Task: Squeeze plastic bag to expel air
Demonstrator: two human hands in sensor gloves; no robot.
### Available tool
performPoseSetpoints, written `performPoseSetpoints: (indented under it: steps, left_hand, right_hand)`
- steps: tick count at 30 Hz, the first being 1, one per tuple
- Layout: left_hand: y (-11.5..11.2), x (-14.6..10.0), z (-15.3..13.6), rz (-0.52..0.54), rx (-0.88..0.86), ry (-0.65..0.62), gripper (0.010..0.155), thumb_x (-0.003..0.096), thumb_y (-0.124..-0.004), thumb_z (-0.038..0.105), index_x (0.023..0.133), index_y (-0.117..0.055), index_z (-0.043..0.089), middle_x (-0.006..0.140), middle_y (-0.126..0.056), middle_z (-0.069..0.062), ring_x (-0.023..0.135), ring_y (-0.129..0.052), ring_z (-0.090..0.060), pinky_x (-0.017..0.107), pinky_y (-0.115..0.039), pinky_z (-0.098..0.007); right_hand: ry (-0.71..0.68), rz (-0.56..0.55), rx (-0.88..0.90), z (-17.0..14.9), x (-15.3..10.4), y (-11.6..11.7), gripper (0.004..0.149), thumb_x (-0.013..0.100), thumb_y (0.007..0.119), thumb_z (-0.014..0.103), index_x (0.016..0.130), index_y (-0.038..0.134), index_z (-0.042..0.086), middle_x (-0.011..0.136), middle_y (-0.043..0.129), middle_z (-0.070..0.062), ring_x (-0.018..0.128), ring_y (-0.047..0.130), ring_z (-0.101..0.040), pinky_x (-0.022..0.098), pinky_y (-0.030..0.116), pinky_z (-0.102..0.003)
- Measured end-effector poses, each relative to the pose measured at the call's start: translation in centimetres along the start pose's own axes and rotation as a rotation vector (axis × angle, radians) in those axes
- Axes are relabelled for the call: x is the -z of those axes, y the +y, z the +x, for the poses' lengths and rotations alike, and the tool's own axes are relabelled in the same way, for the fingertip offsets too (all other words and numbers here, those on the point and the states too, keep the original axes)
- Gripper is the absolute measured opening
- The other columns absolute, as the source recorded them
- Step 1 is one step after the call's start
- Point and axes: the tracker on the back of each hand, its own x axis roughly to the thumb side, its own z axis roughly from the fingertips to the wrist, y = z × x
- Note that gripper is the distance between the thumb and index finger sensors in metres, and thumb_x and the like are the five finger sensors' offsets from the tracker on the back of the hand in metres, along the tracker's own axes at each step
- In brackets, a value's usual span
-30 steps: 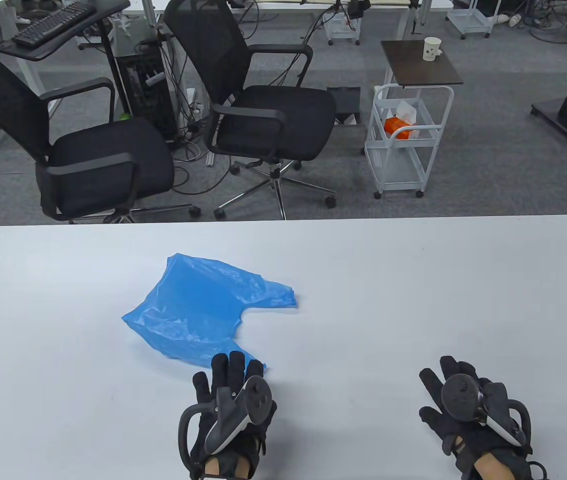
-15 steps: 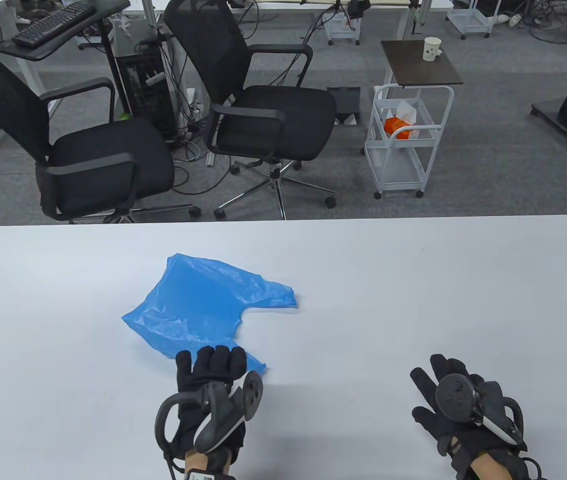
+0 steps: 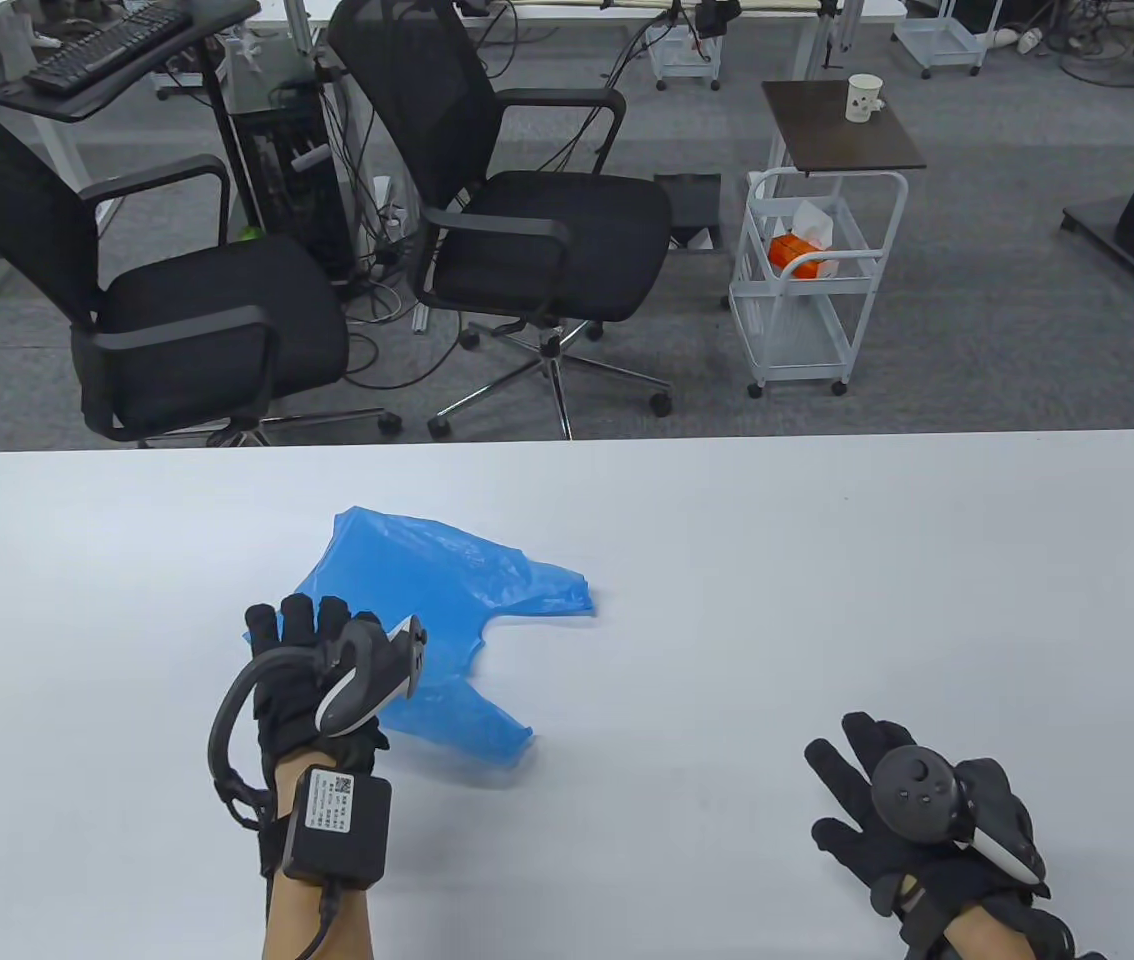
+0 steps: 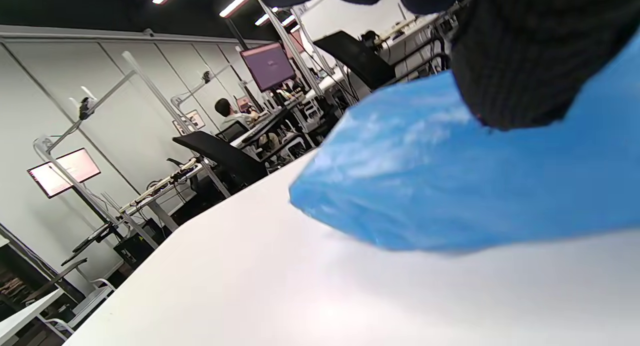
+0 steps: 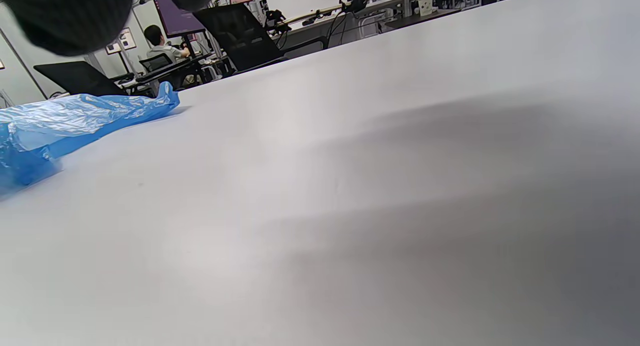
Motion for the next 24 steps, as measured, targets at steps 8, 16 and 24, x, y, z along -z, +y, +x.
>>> performPoseSetpoints:
  steps: [8, 16, 24]
  left_hand:
    - [-2.9, 2.6, 1.5, 0.0, -0.026, -0.026, 0.068, 0.0285, -0.09, 0.052, 0.088, -0.059, 0.051, 0.108, -0.029, 0.012, 0.111, -0.029, -0.029, 0.08, -0.026, -0.062]
    - [-0.4, 2.2, 1.8, 0.155, -0.134, 0.008, 0.04, 0.0313, -0.088, 0.049, 0.07, -0.083, 0.042, 0.104, -0.047, 0.013, 0.11, -0.041, -0.025, 0.08, -0.029, -0.062]
    - [9.2, -2.8, 2.9, 0.412, -0.245, 0.032, 0.041, 0.0321, -0.088, 0.047, 0.071, -0.084, 0.036, 0.104, -0.049, 0.011, 0.109, -0.044, -0.027, 0.079, -0.029, -0.062]
  right_hand:
    - [-0.044, -0.016, 0.055, 0.4, -0.3, -0.8, 0.071, 0.041, 0.067, 0.061, 0.1, 0.03, 0.052, 0.115, 0.006, 0.005, 0.109, 0.011, -0.031, 0.079, 0.022, -0.057]
    - [-0.038, -0.031, 0.102, 0.1, -0.6, -1.4, 0.071, 0.041, 0.067, 0.061, 0.101, 0.03, 0.051, 0.115, 0.007, 0.004, 0.109, 0.012, -0.031, 0.079, 0.022, -0.057]
    - [-0.021, -0.054, 0.187, -1.0, -0.9, -2.1, 0.07, 0.041, 0.066, 0.061, 0.101, 0.03, 0.052, 0.115, 0.007, 0.004, 0.109, 0.012, -0.031, 0.079, 0.023, -0.057]
